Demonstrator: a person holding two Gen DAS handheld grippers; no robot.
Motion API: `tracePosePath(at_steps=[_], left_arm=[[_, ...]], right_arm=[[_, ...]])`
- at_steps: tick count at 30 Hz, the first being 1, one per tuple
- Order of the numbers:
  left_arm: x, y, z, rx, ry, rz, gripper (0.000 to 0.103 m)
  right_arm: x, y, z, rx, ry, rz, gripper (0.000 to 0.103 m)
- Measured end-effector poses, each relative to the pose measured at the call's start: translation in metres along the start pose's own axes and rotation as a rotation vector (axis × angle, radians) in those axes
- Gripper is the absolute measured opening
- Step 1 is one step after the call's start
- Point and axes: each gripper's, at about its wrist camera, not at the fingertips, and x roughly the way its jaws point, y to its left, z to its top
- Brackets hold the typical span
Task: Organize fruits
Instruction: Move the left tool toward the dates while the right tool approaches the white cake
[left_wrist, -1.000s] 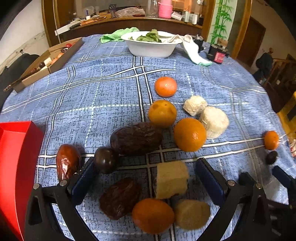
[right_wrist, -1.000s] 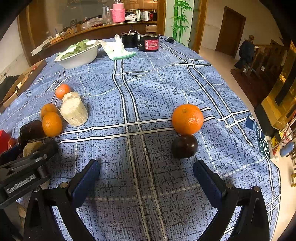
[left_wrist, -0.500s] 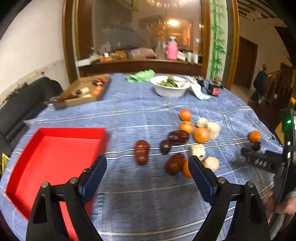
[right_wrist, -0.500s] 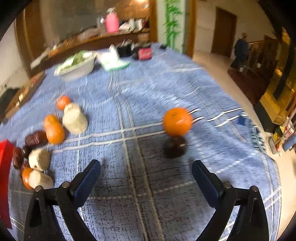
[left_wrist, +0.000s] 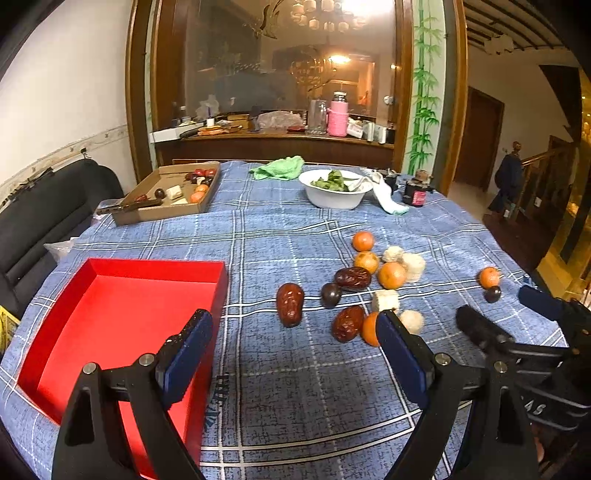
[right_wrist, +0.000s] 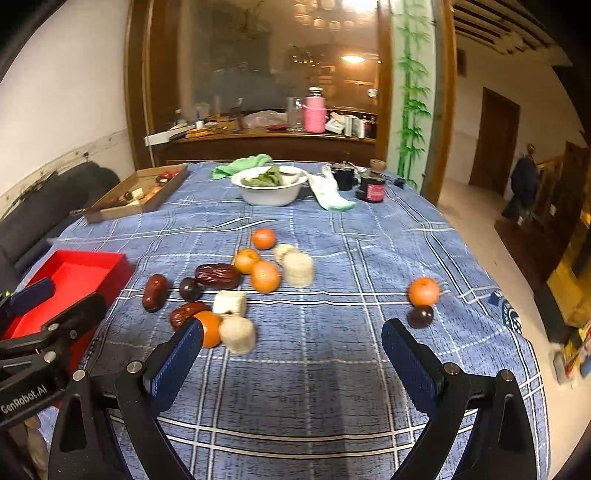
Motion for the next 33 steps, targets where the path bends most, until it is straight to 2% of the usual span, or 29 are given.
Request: tracePosePath(at_steps=[8,14,15,18,19,21,23,28,33], left_arm=[[0.009,-0.002,0.002,0.001,0.001,-0.027,0.089],[0.018,0.016,0.008,-0.044,0.032,-0.041,0.089],[0.019,0.02,0.009,-0.055,0.033,-0.042,0.087],[0.023,0.03,0.012,-0.076,0.046,-0.075,0.058],[0.026,0.033,0.014,-0.082,0.055,-0.086,0.052],[0.03,0.035,0.015,-0.081,0.068,-0.099,0.052],[0.034,0.035,0.016,-0.072,0.079,-0.099,0.052],[0.042,0.023,0.014,-0.018,0.113,-0.143,0.051],[0.051,0.002,0.01,0.044,0.143,-0.228,0.051]], right_arm=[[0.01,0.0,-0.005,-0.018,0.049,0.019,0.098],[0.022,0.003,-0.004,-0.049,0.094,0.068,0.088],[0.025,0.004,-0.004,-0.053,0.1,0.077,0.085],[0.037,0.007,-0.003,-0.058,0.135,0.116,0.076],[0.041,0.008,-0.004,-0.059,0.143,0.123,0.074],[0.051,0.013,-0.003,-0.064,0.162,0.129,0.073],[0.059,0.016,-0.003,-0.065,0.182,0.15,0.066],[0.071,0.021,-0.005,-0.072,0.209,0.174,0.065],[0.078,0.013,-0.005,-0.063,0.252,0.298,0.065]])
